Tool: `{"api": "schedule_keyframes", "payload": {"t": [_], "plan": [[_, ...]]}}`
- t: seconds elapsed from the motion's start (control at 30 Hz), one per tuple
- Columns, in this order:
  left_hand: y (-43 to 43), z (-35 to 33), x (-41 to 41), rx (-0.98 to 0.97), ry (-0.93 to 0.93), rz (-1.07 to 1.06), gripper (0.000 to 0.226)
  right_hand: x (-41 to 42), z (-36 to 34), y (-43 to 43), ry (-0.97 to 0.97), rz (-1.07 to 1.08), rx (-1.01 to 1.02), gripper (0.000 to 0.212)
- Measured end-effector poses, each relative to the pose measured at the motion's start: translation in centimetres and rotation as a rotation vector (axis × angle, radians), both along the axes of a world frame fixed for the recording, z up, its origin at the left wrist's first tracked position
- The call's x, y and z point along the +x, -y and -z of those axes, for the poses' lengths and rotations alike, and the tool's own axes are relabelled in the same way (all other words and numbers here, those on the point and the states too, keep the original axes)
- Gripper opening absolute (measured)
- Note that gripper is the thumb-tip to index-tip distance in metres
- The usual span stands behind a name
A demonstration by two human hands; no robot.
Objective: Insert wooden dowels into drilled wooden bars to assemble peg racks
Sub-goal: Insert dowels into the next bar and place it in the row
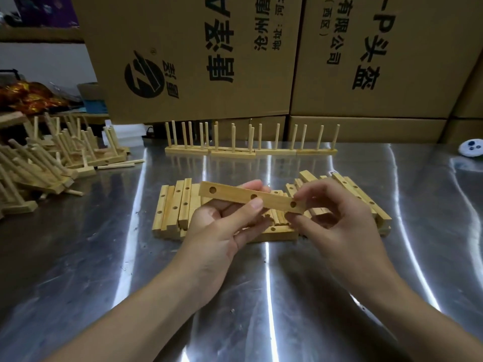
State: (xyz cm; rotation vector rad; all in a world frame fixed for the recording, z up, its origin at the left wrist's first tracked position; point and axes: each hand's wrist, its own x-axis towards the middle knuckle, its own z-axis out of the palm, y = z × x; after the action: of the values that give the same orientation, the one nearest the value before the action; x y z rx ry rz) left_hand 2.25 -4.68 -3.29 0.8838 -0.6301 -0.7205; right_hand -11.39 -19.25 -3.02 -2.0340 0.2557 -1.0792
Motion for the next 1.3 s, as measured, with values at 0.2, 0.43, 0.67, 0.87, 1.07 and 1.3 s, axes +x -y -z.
{"api": "schedule_keyframes", "payload": {"t": [0.2, 0.43, 0.67, 0.87, 1.07, 1.3], "plan": [[0.5, 0.6, -0.5, -0.038, -0.087, 0.039, 0.025, -0.3, -0.1, 0.6, 0.057, -0.023, 0.038, 0.038], [0.1, 0.3, -0.2, -0.015, -0.026, -0.008, 0.038, -0.6, -0.7, 0.4, -0.004, -0.04, 0.045, 0.029], [-0.1, 0.8, 0.4, 0.17, 0.083, -0.37, 0.041, -1.6, -0.4, 3.8, -0.282, 0.291, -0.3, 0.024], [0.3, 1.1, -0.6, 0.111, 0.03, -0.401, 0.043, -1.8, 0.1, 4.1, -0.533, 0.269, -0.506, 0.043], [0.3, 0.9, -0.4, 0.116, 0.023, -0.387, 0.041, -1.3, 0.7, 3.6, -0.494, 0.267, -0.564, 0.022], [0.1, 0.7, -1.0, 0.131, 0.023, -0.286, 0.035, -1.7, -0.7, 3.5, -0.075, 0.446, -0.409, 0.009]]}}
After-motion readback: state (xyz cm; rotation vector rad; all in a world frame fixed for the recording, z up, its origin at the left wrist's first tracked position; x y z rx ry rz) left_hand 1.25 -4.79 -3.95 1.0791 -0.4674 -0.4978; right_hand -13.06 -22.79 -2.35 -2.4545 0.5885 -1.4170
